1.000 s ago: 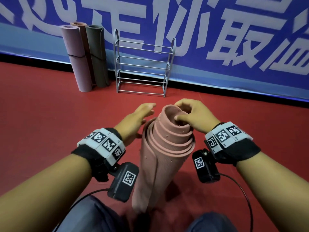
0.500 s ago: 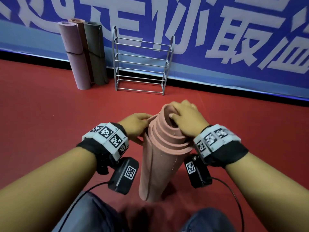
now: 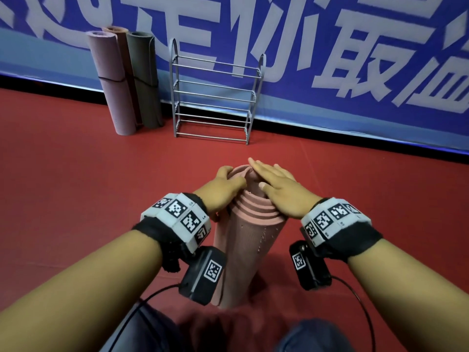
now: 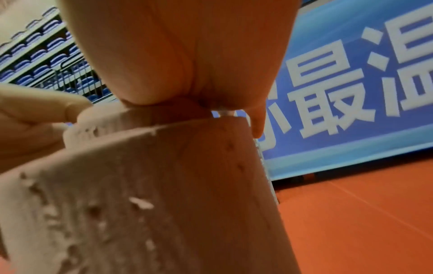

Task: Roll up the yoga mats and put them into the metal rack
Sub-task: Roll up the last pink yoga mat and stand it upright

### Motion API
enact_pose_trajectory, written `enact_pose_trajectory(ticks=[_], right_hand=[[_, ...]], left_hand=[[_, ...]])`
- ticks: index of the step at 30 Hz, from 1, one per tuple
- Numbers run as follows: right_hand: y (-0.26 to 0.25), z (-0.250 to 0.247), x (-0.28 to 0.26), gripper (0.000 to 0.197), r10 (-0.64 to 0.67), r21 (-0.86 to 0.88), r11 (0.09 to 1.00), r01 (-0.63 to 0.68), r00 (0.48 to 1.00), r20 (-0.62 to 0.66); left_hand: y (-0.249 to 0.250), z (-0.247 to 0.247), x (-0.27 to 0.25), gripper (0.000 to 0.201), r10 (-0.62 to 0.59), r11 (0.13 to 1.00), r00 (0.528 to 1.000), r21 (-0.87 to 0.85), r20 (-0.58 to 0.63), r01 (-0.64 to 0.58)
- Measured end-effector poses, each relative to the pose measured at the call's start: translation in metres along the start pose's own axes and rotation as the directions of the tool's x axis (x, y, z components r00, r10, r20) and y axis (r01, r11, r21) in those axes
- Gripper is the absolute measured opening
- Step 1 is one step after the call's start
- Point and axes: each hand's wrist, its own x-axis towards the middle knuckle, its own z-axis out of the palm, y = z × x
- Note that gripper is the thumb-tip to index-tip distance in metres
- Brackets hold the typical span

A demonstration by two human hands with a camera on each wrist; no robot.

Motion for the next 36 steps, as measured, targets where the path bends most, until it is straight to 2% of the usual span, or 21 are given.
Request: enact_pose_trajectory(ticks=[6, 8, 10, 12, 14, 17, 20, 22, 25, 27, 30, 32, 33, 34, 35, 36], right_hand=[[-0.010, 0.005, -0.016, 0.060, 0.091, -0.047, 0.995, -0.093, 0.995, -0.036], [-0.007, 0.005, -0.019, 0.057, 0.069, 0.046, 0.997, -0.066, 0.996, -0.061], [0.004, -0.001, -0.020, 0.052, 0.054, 0.228, 0.973, -0.022, 0.989, -0.136], [0.012, -0.007, -0.023, 0.052, 0.123, 0.387, 0.921, -0.040, 0.973, -0.193], [0.018, -0.005, -0.026, 0.057, 0.209, 0.529, 0.842, -0.109, 0.969, -0.133], [0.026, 0.008, -0.021, 0.068, 0.289, 0.761, 0.629, -0.158, 0.956, -0.040], [0.022, 0.018, -0.014, 0.046, 0.252, 0.802, 0.592, -0.080, 0.964, -0.090], [0.016, 0.020, -0.009, 0.039, 0.238, 0.815, 0.577, -0.060, 0.966, -0.097], [0.016, 0.021, -0.007, 0.037, 0.223, 0.799, 0.598, -0.064, 0.971, -0.089], [0.018, 0.022, -0.010, 0.037, 0.259, 0.810, 0.583, -0.061, 0.959, -0.114], [0.019, 0.024, -0.016, 0.038, 0.322, 0.806, 0.592, -0.026, 0.924, -0.207], [0.021, 0.025, -0.017, 0.045, 0.354, 0.819, 0.572, -0.050, 0.915, -0.192], [0.022, 0.024, -0.018, 0.052, 0.373, 0.853, 0.516, -0.073, 0.916, -0.147], [0.023, 0.025, -0.018, 0.055, 0.395, 0.905, 0.418, -0.081, 0.913, -0.100], [0.024, 0.025, -0.018, 0.055, 0.407, 0.943, 0.323, -0.082, 0.912, -0.060], [0.025, 0.026, -0.018, 0.057, 0.417, 0.958, 0.277, -0.077, 0.908, -0.047]], left_hand=[[-0.004, -0.001, -0.002, 0.056, -0.001, 0.999, 1.000, -0.034, 0.013, 0.001], [-0.004, 0.001, -0.003, 0.055, 0.013, 1.000, 1.000, -0.020, 0.002, -0.013], [-0.001, 0.000, -0.002, 0.054, 0.000, 1.000, 1.000, -0.001, 0.004, 0.000], [0.001, -0.001, 0.000, 0.054, -0.020, 0.999, 1.000, 0.030, -0.001, 0.020], [0.002, 0.001, 0.003, 0.062, -0.034, 0.999, 0.999, 0.035, 0.006, 0.034], [-0.001, 0.006, 0.006, 0.075, -0.047, 0.999, 0.998, 0.003, 0.033, 0.047], [-0.004, 0.003, 0.012, 0.069, -0.032, 0.999, 0.999, -0.033, -0.019, 0.032], [-0.005, -0.003, 0.015, 0.064, -0.047, 0.997, 0.997, -0.070, -0.067, 0.042], [-0.007, -0.006, 0.017, 0.057, -0.084, 0.989, 0.989, -0.131, -0.125, 0.068], [-0.006, -0.003, 0.016, 0.051, -0.084, 0.987, 0.989, -0.147, -0.126, 0.065], [-0.009, 0.001, 0.010, 0.046, -0.044, 0.991, 0.994, -0.130, -0.102, 0.031], [-0.013, -0.001, 0.001, 0.046, -0.049, 0.997, 0.998, -0.068, -0.038, 0.046], [-0.015, -0.002, -0.004, 0.049, -0.078, 0.996, 0.997, -0.031, 0.000, 0.078], [-0.019, -0.001, -0.009, 0.052, -0.128, 0.991, 0.991, -0.028, 0.037, 0.129], [-0.022, 0.001, -0.014, 0.055, -0.178, 0.981, 0.981, -0.070, 0.073, 0.183], [-0.026, 0.006, -0.017, 0.055, -0.215, 0.965, 0.971, -0.132, 0.102, 0.227]])
